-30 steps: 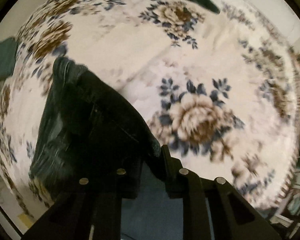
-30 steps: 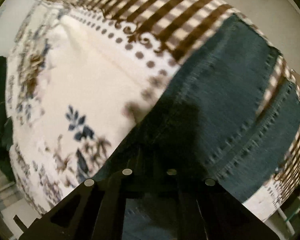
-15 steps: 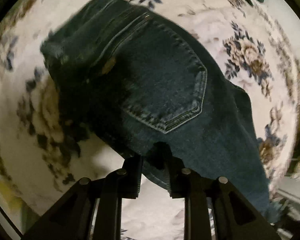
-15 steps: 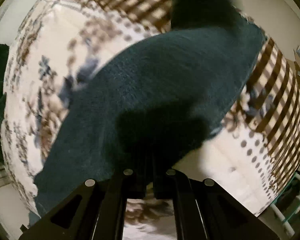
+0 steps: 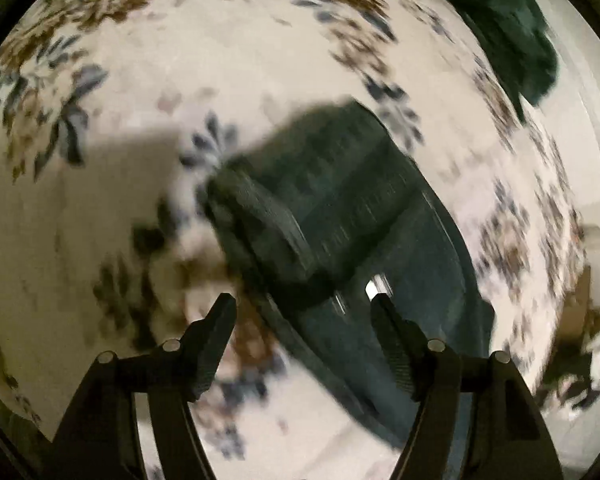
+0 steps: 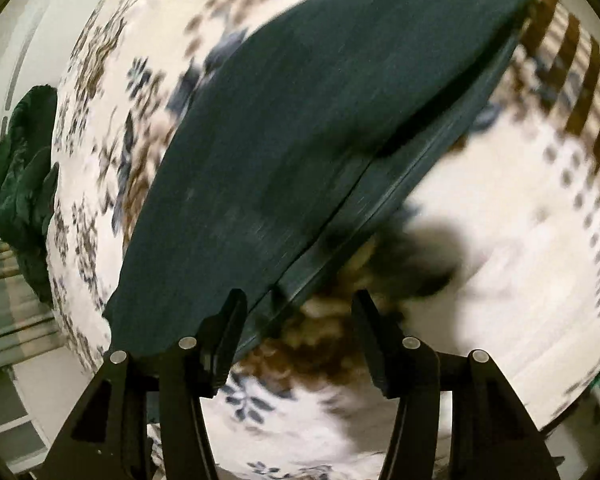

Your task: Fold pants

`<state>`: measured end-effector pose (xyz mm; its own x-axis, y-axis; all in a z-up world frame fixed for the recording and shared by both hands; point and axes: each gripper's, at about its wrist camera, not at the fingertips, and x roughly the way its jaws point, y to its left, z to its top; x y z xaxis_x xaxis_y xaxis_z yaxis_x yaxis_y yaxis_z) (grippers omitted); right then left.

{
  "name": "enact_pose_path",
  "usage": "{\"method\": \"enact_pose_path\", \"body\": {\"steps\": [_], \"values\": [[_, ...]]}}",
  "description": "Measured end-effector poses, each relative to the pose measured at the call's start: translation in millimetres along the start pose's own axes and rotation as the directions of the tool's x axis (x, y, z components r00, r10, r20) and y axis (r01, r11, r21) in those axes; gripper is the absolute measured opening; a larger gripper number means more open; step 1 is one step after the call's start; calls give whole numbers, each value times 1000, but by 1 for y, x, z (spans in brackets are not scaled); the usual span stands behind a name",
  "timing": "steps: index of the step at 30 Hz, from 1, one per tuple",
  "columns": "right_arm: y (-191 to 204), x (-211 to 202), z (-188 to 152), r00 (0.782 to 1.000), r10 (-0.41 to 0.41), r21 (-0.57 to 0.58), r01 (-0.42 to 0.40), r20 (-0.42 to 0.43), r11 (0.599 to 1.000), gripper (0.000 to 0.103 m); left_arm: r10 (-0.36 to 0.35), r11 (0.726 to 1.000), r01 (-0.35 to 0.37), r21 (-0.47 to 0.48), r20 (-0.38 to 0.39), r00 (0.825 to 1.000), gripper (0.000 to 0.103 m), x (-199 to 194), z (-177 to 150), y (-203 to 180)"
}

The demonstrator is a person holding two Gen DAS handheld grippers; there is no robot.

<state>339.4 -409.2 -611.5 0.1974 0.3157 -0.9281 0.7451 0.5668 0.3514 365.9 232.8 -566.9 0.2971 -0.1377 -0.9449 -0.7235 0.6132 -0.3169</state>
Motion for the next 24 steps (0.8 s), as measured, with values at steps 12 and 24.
{"method": "enact_pose_path", "body": {"steps": [12, 24], "values": [[87, 101, -55, 997, 68, 71, -65, -40, 995, 27, 46, 998, -47, 39, 32, 998, 29, 32, 35, 8], [93, 84, -89, 997, -77, 5, 77, 29, 997, 5, 16, 994, -14, 112, -20, 1000, 22, 32, 39, 26]]}}
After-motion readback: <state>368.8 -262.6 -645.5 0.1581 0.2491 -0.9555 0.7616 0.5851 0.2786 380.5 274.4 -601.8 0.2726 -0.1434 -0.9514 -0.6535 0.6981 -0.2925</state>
